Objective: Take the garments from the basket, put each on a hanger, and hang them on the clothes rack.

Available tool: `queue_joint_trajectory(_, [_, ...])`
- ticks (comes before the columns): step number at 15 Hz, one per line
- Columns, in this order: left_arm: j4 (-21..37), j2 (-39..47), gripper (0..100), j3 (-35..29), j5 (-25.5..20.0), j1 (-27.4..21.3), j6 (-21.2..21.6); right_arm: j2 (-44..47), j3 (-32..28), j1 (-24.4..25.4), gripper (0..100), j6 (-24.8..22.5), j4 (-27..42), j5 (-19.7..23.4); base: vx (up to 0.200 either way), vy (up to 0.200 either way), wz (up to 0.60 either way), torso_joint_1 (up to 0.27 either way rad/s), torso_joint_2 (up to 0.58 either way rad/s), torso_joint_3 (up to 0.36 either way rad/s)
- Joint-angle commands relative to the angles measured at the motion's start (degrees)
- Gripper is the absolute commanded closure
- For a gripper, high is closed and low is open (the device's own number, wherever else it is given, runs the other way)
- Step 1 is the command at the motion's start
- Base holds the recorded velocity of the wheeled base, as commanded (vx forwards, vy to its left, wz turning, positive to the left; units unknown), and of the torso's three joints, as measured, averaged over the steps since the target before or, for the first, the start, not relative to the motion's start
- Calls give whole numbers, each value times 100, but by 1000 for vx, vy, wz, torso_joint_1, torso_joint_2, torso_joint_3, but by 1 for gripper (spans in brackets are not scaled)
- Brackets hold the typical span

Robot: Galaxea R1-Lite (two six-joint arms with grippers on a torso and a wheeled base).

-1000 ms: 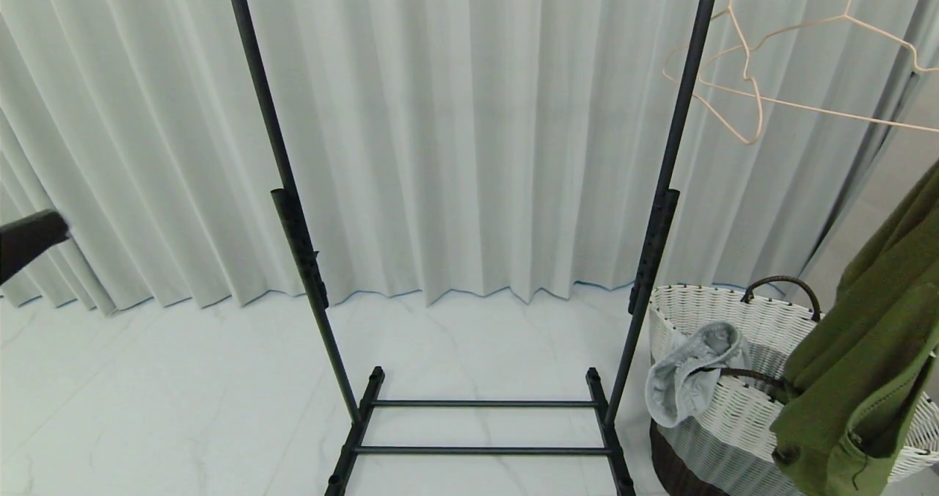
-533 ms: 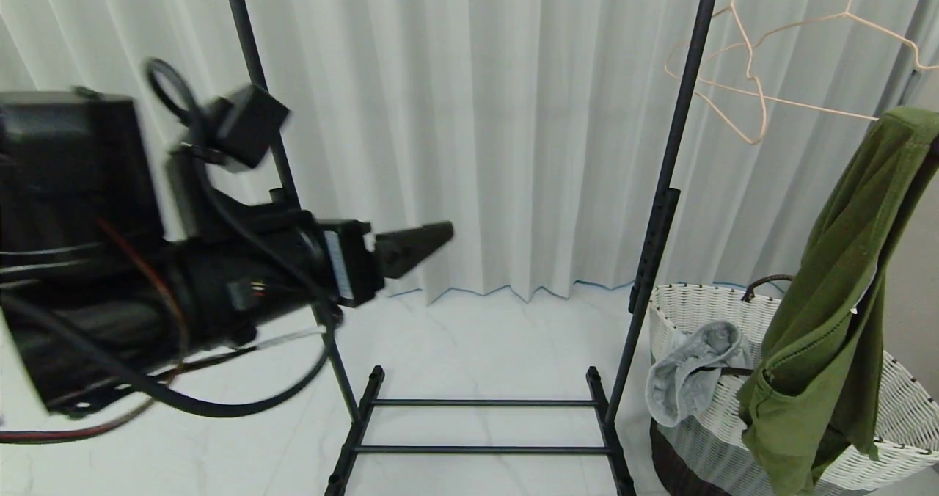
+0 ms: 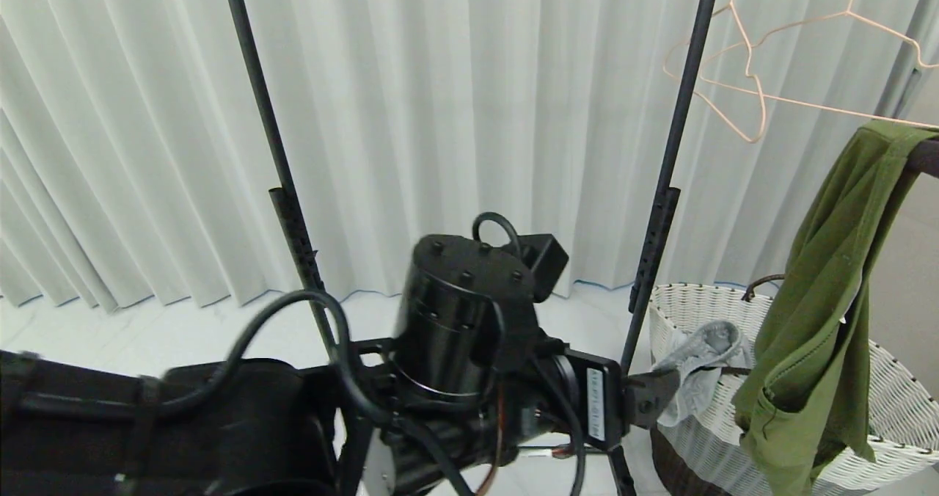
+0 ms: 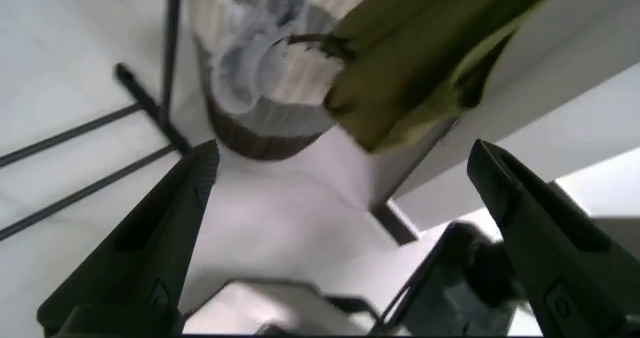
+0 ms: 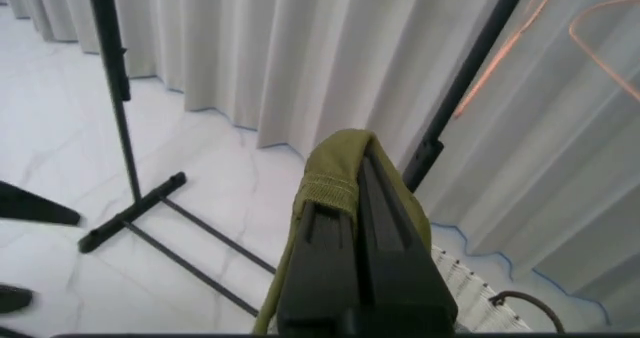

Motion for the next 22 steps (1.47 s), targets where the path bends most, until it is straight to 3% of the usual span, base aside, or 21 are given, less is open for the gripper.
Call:
queue_joint_trajectory(1, [-737,1185,0,-282,251,-640,-150,-121,107,121,100,-1,16,3,0,0,0,0,0,0])
queue_joint_trajectory(3, [-1107,1554,0,-651,339,-913,-168,-244,256,288,100,-1,25,3,0,0,0,0,0,0])
queue_joint_trajectory(5, [-1124,1774,0,-968,471,-1009,-159,-314,397,350,100,-1,16,3,0,0,0,0,0,0])
queue_joint_trajectory(10, [-1063,2530,0,-2101,471,-737,-133,-455,520,350,100,131,16,21,0,0,0,0,0,0])
queue_joint_trajectory(22, [-1028,2952,0,-2093,506,-377,157,-472,493,350,100,113,25,-5,0,0,0,0,0,0])
